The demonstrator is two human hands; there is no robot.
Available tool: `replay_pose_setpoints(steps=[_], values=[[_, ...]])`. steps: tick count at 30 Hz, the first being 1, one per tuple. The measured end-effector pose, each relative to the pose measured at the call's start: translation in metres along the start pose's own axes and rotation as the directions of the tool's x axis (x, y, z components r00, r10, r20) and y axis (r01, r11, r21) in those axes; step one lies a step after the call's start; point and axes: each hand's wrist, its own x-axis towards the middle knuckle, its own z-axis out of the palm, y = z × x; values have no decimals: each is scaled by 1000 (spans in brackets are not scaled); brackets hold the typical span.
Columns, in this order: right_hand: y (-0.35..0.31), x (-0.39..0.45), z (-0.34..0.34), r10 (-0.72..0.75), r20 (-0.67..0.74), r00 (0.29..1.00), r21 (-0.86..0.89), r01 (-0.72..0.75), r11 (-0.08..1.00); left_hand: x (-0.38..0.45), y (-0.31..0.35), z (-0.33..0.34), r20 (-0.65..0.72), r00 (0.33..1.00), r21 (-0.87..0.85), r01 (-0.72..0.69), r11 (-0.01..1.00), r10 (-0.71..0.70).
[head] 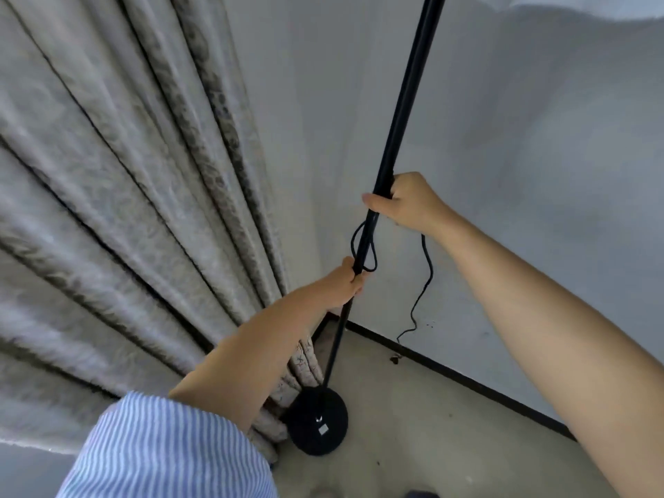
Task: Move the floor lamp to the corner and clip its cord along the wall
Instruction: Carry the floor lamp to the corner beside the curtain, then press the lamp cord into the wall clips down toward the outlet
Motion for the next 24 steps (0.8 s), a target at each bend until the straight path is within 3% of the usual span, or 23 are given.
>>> replay_pose_setpoints(steps=[3, 7, 11, 15, 18, 20, 22, 24], values=[[-5, 12, 13, 21, -54, 998, -39, -24, 999, 9, -3, -22, 47, 999, 64, -17, 998, 14], [-4, 34, 39, 79, -139, 987, -127, -96, 987, 7, -15, -65, 78, 993, 100, 79, 992, -87], [4, 48, 71, 137, -136, 981, -160, -158, 974, -13, -35, -114, -202, 973, 260, 164, 952, -112], [0, 62, 98, 85, -135, 987, -157, -106, 982, -31, -47, -139, -385, 918, 485, 289, 826, -95], [-10, 79, 103, 57, -96, 994, -178, -73, 981, -46, -59, -143, -327, 925, 628, 366, 686, -194], [-13, 89, 103, 62, -97, 993, -191, -80, 978, -51, -63, -145, -314, 933, 706, 352, 615, -174], [-11, 96, 105, 72, -94, 993, -214, -91, 973, -52, -61, -147, -326, 938, 715, 328, 617, -122], [-8, 103, 106, 93, -84, 992, -236, -110, 965, -50, -50, -153, -349, 934, 649, 300, 699, -77]])
